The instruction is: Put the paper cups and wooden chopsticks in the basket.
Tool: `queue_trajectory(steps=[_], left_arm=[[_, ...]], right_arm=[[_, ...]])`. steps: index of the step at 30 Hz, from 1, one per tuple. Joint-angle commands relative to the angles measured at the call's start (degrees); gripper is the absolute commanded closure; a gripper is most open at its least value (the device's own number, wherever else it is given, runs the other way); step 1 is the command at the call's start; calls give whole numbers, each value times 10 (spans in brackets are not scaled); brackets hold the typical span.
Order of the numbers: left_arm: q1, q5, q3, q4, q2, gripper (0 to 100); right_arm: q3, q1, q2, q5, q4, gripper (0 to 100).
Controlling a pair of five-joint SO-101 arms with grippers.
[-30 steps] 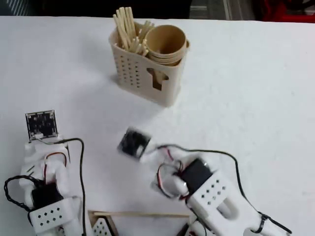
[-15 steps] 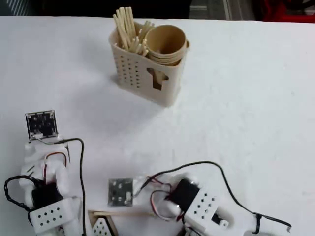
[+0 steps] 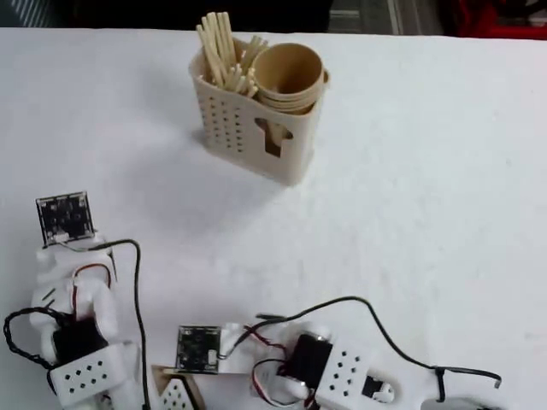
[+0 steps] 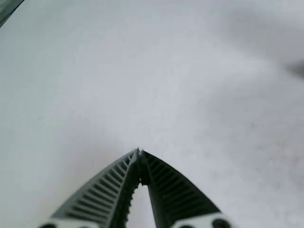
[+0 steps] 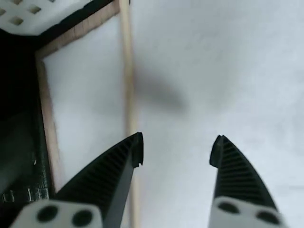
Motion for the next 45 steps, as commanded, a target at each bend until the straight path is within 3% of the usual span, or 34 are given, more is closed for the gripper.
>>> queue_trajectory(steps=[1,7,15,29,33,38,45], left_arm=[[-11,0,-3,-14,-7,973],[-10,1,-4,-15,-7,973],[-10,1,-4,-15,-7,973],[-9,-1,-4,-15,-7,972],[6,-2,-4,-12,-7,972],[46,-3,-26,-5,-6,972],[140,-42,-156,120,-5,972]], right_arm=[[16,-4,-5,-5,-36,796],[18,-3,-5,-1,-38,839],[21,-2,-5,11,-76,974],[-12,100,-5,31,-19,978],[-54,183,-10,31,-22,978],[-123,342,-9,31,-19,978],[-176,566,-6,31,-22,978]])
